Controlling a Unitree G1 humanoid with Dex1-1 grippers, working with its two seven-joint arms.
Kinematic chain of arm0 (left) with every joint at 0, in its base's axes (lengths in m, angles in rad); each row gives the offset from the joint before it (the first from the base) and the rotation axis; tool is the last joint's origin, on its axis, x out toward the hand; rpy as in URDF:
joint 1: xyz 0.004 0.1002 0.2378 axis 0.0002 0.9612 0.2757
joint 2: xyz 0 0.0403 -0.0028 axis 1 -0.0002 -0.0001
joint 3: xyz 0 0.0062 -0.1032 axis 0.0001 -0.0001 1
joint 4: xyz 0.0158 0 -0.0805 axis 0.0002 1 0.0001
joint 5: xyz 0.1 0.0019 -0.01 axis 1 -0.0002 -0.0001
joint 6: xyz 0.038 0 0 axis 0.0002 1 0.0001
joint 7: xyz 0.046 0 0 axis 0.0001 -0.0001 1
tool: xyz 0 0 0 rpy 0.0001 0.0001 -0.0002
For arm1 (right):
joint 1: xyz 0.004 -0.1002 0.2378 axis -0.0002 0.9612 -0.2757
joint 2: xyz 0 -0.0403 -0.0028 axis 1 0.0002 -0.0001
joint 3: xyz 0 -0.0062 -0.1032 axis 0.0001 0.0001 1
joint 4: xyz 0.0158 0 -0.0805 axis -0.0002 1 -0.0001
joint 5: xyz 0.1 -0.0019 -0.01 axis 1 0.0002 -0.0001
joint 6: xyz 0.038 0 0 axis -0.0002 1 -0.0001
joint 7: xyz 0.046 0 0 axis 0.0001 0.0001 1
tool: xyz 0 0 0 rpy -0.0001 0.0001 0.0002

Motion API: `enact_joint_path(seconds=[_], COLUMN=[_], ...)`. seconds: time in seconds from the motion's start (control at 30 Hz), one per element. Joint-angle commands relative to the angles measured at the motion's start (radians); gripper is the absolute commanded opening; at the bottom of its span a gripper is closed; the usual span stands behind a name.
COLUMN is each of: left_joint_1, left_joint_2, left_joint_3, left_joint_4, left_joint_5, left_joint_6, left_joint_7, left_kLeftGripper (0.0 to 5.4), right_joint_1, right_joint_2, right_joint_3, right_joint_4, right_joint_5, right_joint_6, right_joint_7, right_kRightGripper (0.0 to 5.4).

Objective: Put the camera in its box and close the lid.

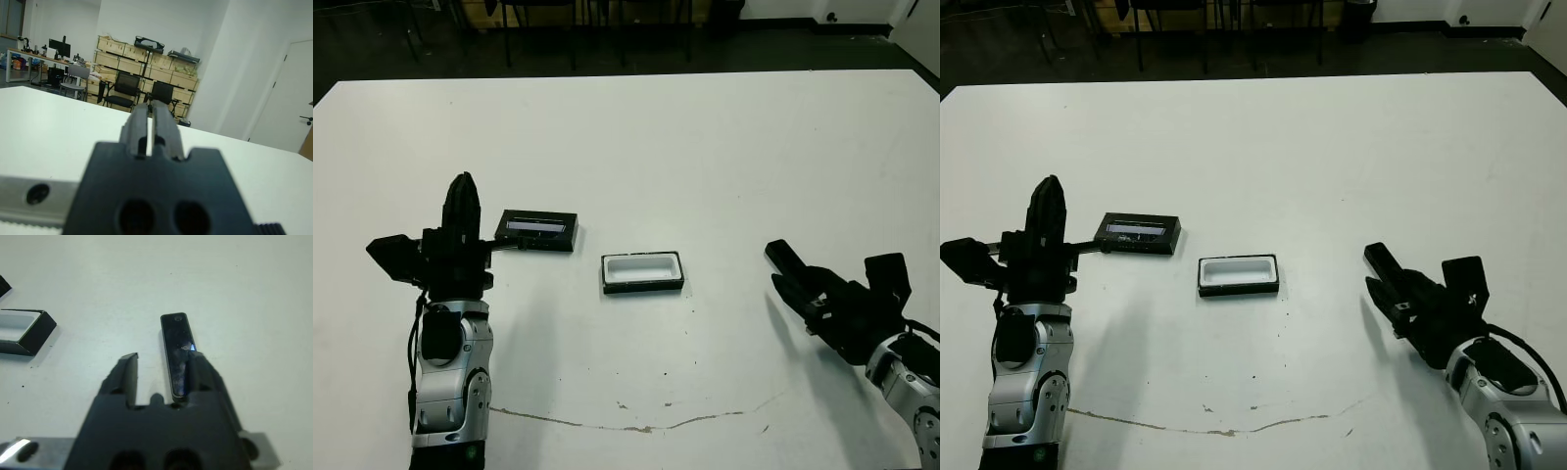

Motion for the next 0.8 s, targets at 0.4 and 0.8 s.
enact_joint_path(seconds=[0.4, 0.8], left_joint_1=[0.016, 0.016], left_joint_2=[0.006, 0.002], left_joint_3=[0.006, 0.005], left_joint_4=[0.004, 0.0], left_joint_5=[0.009, -0.003], left_joint_6=[0.003, 0.018], left_joint_7=[0.003, 0.008], left_kLeftGripper=[0.0, 0.0], right_joint_1=[0.03, 0.047], right_joint_2=[-0.022, 0.056], right_joint_3=[0.013, -0.021], right_joint_4=[0.005, -0.058], right_joint_5=[-0.058, -0.036], right_joint_6=[-0.037, -0.126], right_joint_7=[0.006, -0.031], right_kRightGripper=[0.01, 0.01])
